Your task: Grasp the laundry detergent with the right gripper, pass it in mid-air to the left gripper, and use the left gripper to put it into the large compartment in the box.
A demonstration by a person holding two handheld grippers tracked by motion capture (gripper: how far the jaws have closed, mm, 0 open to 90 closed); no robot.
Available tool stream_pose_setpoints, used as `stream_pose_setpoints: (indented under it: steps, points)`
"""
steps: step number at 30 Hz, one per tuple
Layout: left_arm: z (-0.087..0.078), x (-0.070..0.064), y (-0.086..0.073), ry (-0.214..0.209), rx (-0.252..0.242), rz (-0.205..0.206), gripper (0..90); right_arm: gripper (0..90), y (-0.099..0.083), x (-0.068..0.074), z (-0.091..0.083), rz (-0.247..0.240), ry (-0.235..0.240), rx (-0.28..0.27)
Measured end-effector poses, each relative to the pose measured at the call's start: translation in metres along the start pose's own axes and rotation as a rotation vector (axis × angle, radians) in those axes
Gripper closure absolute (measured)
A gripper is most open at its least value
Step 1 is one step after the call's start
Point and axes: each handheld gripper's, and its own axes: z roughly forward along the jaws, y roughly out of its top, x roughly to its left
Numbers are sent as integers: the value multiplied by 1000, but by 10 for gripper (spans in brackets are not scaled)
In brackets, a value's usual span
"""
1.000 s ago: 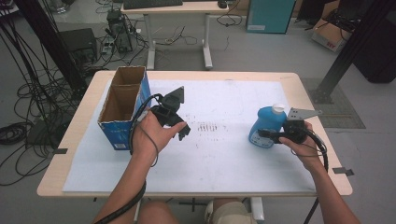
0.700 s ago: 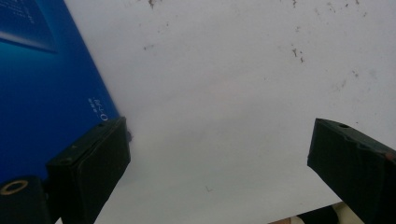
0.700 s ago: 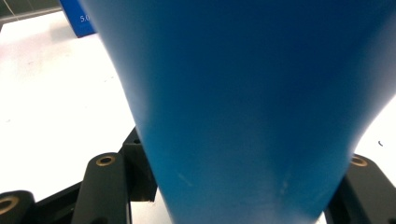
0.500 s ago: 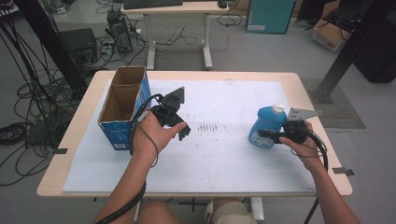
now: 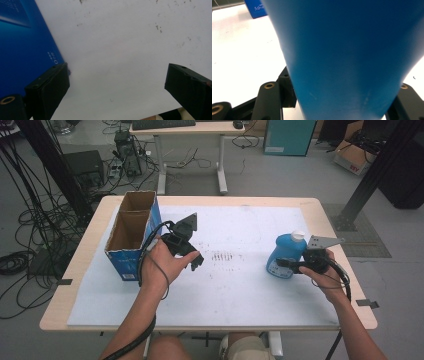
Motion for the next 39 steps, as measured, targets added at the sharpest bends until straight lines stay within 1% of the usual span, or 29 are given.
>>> stream_pose_setpoints:
  steps: [8,13,16,17,20,23,24,33,39]
  points:
    - [-2,1,-1,-2,-7,-6,62,420,0,0,0,1,1,-1]
    - [-2,2,-2,2,-8,-3,62,427,0,0,0,-3,3,2]
    - [-3,1,-3,2,-15,-9,61,430,0,0,0,0,3,1]
    - [-4,2,-3,2,-13,-3,62,431,0,0,0,0,3,2]
    - [-4,2,-4,2,-16,-9,62,434,1,0,0,-4,3,4]
    - [-6,3,-5,2,-14,-3,61,435,1,0,0,-2,3,4]
    - [-6,2,-5,0,-18,-12,62,435,1,0,0,-5,4,6]
    - [-9,5,-8,5,-22,-11,62,435,1,-1,0,5,7,5]
    - [-9,5,-9,5,-25,-13,62,434,1,0,0,1,6,5]
